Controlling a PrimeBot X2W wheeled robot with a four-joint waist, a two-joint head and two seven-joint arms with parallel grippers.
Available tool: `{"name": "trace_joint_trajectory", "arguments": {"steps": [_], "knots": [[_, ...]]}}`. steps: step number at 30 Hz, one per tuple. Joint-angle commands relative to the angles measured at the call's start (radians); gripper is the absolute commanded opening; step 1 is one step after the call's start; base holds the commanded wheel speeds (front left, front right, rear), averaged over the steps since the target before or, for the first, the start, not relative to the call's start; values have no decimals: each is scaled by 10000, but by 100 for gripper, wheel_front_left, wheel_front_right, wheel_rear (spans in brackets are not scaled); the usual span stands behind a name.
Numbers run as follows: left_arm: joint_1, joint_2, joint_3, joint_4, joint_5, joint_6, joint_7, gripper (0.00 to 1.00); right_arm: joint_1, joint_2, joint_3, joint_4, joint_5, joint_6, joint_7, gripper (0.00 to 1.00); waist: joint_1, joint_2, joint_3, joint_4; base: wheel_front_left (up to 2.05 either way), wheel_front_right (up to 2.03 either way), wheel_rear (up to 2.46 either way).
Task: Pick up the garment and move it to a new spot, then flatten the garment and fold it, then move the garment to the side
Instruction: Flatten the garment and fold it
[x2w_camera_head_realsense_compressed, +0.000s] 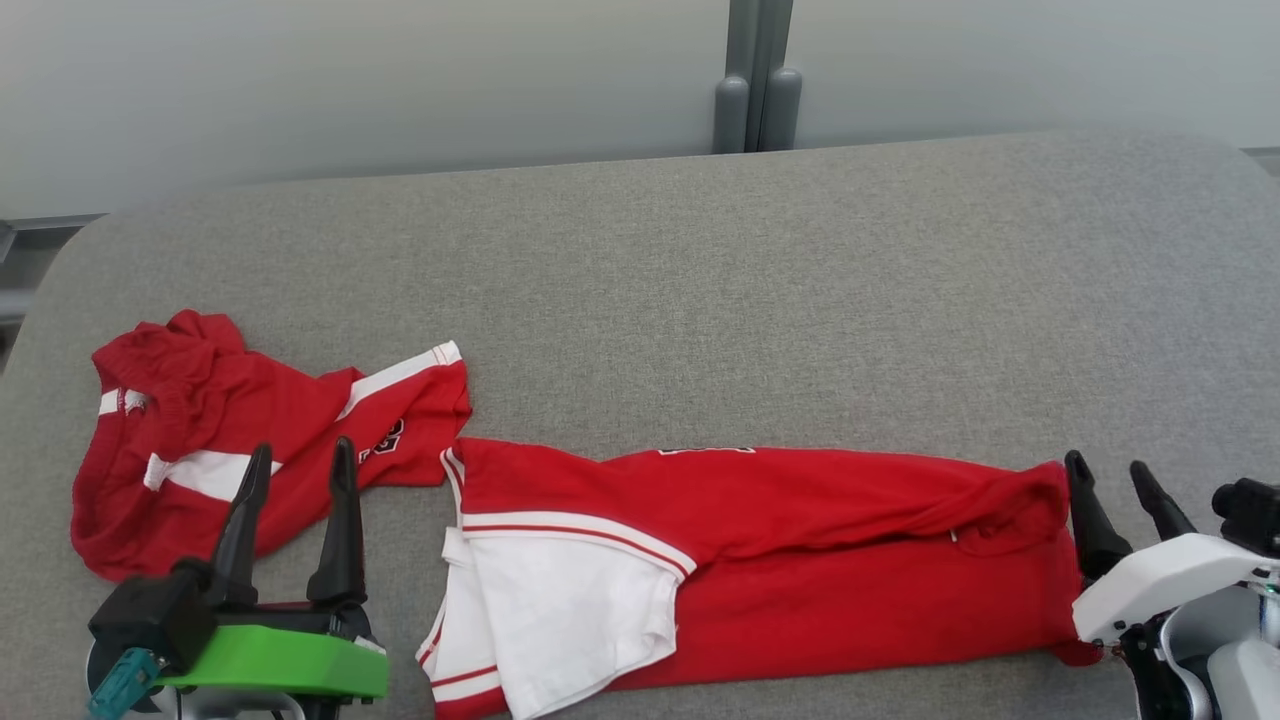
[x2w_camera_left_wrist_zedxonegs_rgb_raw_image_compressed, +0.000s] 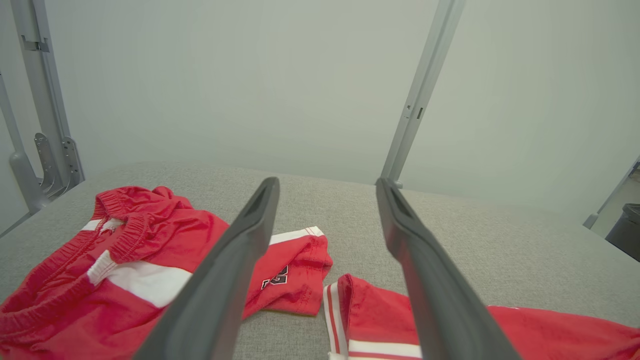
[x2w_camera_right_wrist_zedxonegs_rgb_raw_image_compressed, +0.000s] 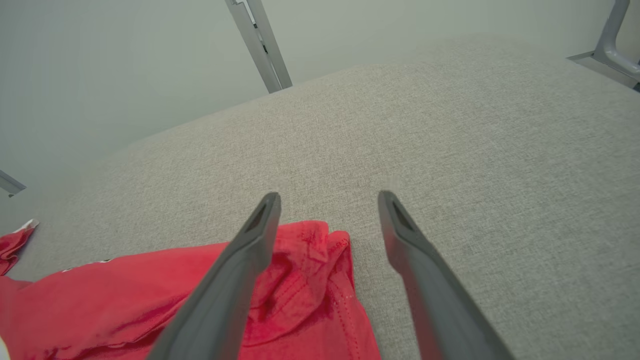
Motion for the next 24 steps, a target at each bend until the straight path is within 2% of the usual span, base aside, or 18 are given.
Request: {"name": "trace_joint_trajectory", "arguments": {"steps": [1,13,24], "knots": [[180,-107,64,44,103,-98,-9,100,-181,20,157,188,42,3,93,100,0,0,5,37,0,0,0],[-38,-195,213,343,281,-350,-9,100,-451,9,432,2027,796,3,58,100,0,0,102,238,0,0,0],[-136,-236,69,493,318,-418,-9,100,-855,-123,920,2990,1683,3,-444,100,0,0,133,233,0,0,0]]}}
